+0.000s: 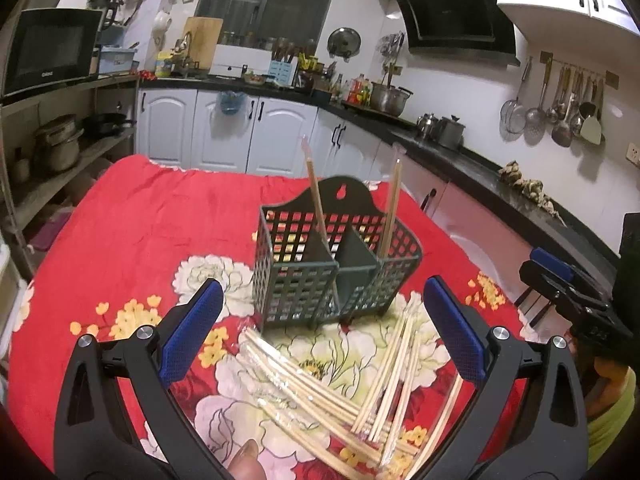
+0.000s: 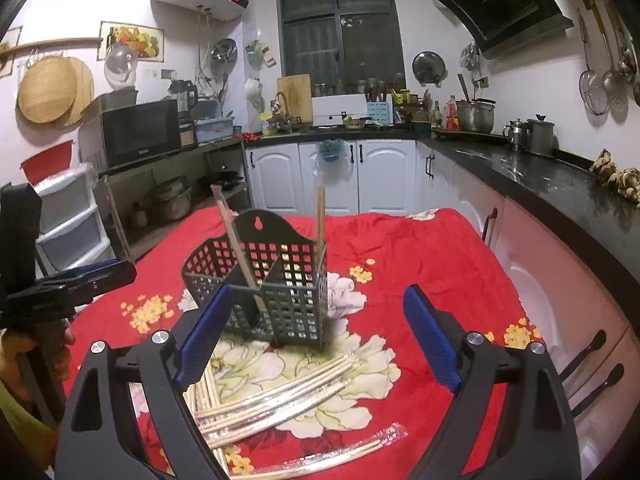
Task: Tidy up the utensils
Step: 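Withdraw both open tools from the caddy back toward the chopstick pile, then close the left tool on a loose chopstick while the right tool grasps another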
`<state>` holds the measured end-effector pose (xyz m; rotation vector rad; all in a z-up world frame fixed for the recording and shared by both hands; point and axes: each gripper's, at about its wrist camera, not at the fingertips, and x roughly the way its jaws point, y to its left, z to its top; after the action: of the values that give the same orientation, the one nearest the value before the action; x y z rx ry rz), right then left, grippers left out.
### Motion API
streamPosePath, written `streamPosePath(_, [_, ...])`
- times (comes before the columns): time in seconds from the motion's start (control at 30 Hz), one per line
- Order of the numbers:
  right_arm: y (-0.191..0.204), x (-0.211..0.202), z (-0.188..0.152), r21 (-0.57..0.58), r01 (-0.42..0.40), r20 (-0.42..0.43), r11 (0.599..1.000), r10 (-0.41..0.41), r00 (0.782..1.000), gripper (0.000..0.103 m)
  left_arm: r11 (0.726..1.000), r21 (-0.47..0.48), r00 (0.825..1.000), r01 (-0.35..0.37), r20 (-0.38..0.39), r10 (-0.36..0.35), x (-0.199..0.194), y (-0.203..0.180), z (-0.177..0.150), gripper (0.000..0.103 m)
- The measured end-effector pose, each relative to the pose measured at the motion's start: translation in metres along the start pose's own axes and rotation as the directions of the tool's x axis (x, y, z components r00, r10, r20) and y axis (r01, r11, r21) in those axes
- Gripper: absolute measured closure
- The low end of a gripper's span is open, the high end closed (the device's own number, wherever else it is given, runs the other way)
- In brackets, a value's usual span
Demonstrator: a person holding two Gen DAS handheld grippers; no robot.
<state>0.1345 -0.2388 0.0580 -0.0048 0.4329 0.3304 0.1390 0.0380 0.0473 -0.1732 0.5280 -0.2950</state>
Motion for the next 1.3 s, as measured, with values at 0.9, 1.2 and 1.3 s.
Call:
streamPosePath(0.9, [-0.012, 0.035, -0.049, 0.019, 0.001, -0.196, 1.0, 0.002, 0.981, 0.018, 0.999, -0.011, 0.985, -0.049, -0.163, 0.047, 0.024, 0.015, -0.06, 0.011])
streamPosePath(1.2, [-0.016, 0.054, -0.06, 0.038, -0.001, -0.266, 0.999, 0.011, 0.964, 0.02, 0.998, -0.035, 0.972, -0.049, -0.231, 0.04, 0.038, 0.02, -0.078, 0.011])
streamPosePath(1.3, [-0.019, 0.06, -0.062, 0.045, -0.002, -0.282, 0.999, 0.015, 0.959, 0.024, 0.998, -0.028, 0.969, -0.051, -0.244, 0.043, 0.041, 0.02, -0.083, 0.011])
